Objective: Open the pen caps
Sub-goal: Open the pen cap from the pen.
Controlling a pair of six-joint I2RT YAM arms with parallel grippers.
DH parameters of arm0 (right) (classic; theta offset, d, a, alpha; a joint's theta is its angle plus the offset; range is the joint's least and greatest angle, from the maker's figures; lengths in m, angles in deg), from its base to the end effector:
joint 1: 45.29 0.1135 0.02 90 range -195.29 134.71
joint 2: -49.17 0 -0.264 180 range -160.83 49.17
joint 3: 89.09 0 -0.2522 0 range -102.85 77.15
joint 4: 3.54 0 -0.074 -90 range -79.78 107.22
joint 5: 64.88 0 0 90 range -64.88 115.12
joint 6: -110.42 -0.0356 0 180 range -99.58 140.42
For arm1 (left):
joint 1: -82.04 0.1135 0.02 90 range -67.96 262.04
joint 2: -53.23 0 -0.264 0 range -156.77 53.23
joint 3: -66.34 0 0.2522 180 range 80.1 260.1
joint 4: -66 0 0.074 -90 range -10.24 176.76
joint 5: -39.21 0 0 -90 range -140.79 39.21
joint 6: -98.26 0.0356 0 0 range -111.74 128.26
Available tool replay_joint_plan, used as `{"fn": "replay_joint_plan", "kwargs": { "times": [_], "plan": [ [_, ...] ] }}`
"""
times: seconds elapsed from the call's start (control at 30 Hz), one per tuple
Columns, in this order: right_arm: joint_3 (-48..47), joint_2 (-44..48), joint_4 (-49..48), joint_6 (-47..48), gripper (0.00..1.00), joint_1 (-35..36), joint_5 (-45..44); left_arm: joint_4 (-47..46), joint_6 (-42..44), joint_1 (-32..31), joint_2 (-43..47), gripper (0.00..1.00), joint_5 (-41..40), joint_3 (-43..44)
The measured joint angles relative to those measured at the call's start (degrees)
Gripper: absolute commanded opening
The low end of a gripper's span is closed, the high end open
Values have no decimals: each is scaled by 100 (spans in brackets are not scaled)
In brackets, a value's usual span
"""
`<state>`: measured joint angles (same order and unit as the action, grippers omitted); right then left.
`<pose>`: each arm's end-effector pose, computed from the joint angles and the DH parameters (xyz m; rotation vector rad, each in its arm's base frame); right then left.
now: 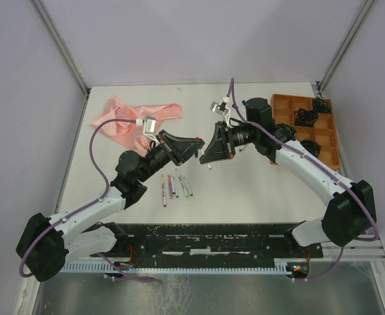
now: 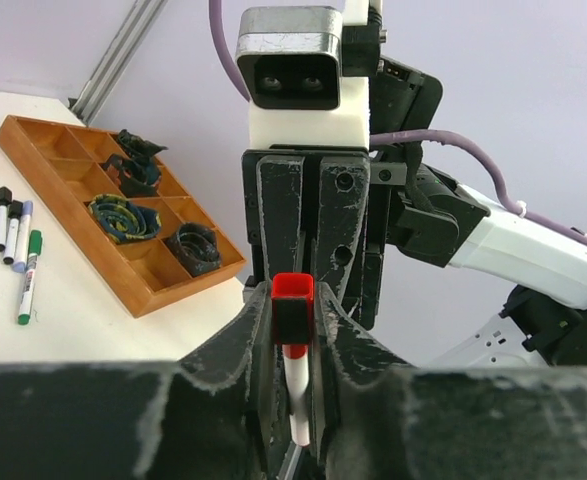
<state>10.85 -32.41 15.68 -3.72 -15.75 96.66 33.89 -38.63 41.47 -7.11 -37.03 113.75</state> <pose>0.2558 0.1838 0.3378 -1.0186 1.8261 1.7871 0.1751 -0.1610 0.3221 0.1566 1.3801 -1.4509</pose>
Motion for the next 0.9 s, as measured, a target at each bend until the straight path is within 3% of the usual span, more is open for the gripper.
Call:
{"fn": "replay_joint_plan", "kwargs": {
  "times": [0.07, 0.37, 0.53, 0.7, 0.9],
  "plan": [
    [0, 0, -7, 33, 0, -2, 2, 11, -63, 0, -4, 3, 7, 17],
    [-109, -33, -28, 269, 0, -63, -94, 581, 11, 151, -133, 3, 52, 492],
    [-282, -205, -238, 348, 0, -116, -455, 1021, 22, 656, -466, 3, 459, 1040],
    [-199, -396, 144, 348, 0, -4, -195, 769, 70, 1609, -723, 3, -214, 1967],
    [-175, -468, 393, 492, 0, 0, -164, 455, 70, 1742, -732, 3, -400, 2218]
  ]
}}
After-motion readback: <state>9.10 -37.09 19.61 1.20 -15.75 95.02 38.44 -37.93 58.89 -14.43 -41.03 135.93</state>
